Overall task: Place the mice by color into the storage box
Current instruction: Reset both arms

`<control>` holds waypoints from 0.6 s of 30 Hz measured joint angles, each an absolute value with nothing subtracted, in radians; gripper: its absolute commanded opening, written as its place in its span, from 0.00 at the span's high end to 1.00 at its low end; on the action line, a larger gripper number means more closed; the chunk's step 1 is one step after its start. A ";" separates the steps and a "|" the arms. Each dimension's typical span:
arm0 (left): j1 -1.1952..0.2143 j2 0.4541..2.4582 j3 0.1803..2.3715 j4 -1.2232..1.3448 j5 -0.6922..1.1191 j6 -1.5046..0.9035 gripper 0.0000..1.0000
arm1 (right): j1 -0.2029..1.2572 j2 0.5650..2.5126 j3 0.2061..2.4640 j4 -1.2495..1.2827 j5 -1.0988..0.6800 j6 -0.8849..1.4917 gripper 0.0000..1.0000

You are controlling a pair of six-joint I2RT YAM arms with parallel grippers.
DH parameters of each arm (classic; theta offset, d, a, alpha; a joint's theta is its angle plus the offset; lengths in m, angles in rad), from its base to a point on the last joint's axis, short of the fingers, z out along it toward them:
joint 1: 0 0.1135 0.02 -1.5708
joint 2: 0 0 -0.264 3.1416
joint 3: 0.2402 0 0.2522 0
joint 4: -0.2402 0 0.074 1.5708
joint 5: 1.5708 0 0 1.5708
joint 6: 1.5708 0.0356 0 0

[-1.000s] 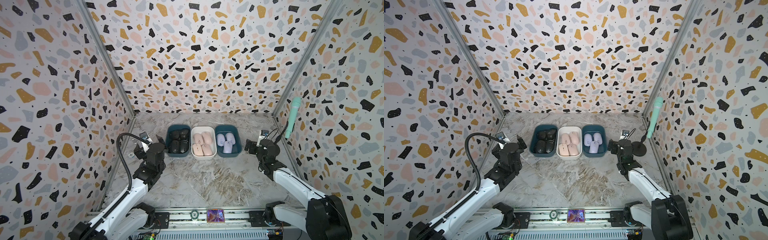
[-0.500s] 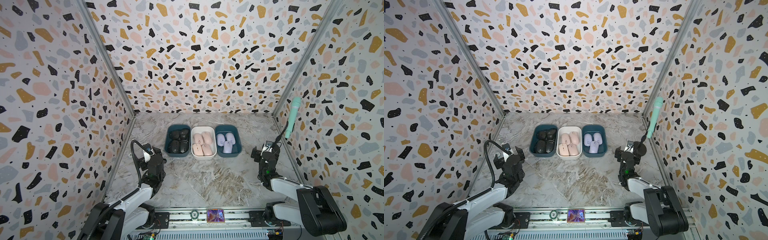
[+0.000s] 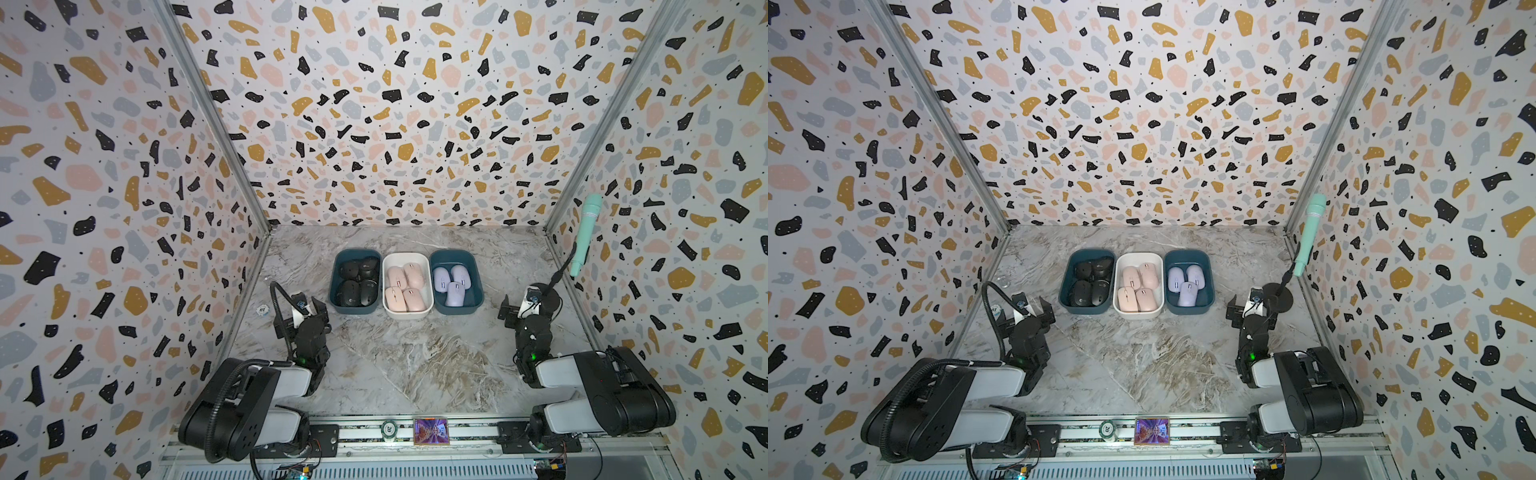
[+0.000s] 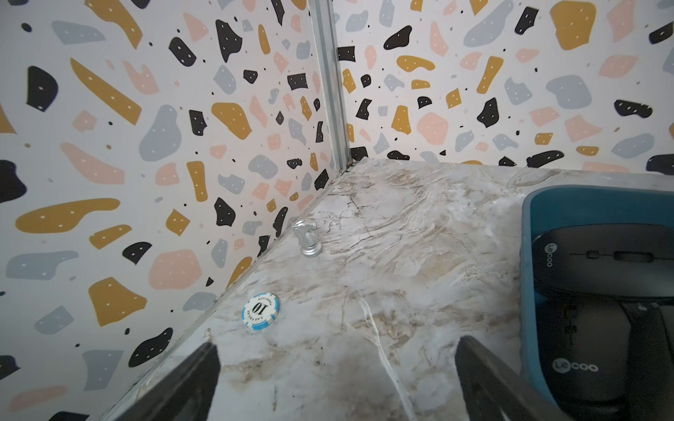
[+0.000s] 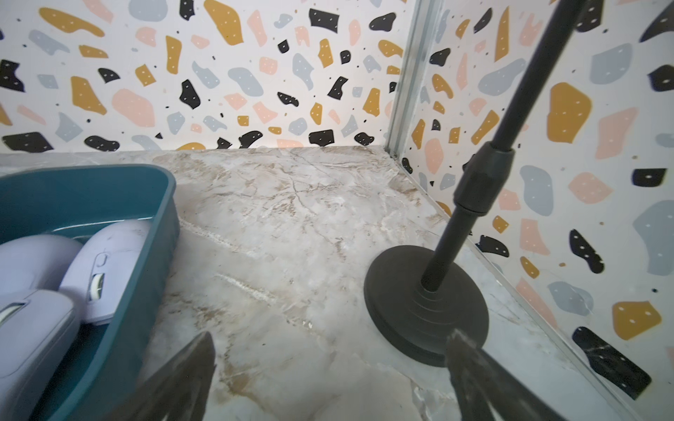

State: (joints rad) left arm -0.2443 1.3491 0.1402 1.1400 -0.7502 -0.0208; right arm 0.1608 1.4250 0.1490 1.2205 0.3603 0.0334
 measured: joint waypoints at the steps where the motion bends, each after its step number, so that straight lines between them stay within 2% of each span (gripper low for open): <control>1: -0.233 1.351 0.139 1.152 -0.731 -0.022 0.01 | 0.160 1.435 0.150 1.232 0.341 0.025 0.01; 9: -0.182 1.406 0.131 1.206 -0.652 -0.045 0.00 | 0.086 1.496 0.201 1.222 0.130 0.002 0.01; 18: -0.168 1.404 0.131 1.205 -0.616 -0.056 0.01 | 0.073 1.497 0.204 1.219 0.066 0.001 0.01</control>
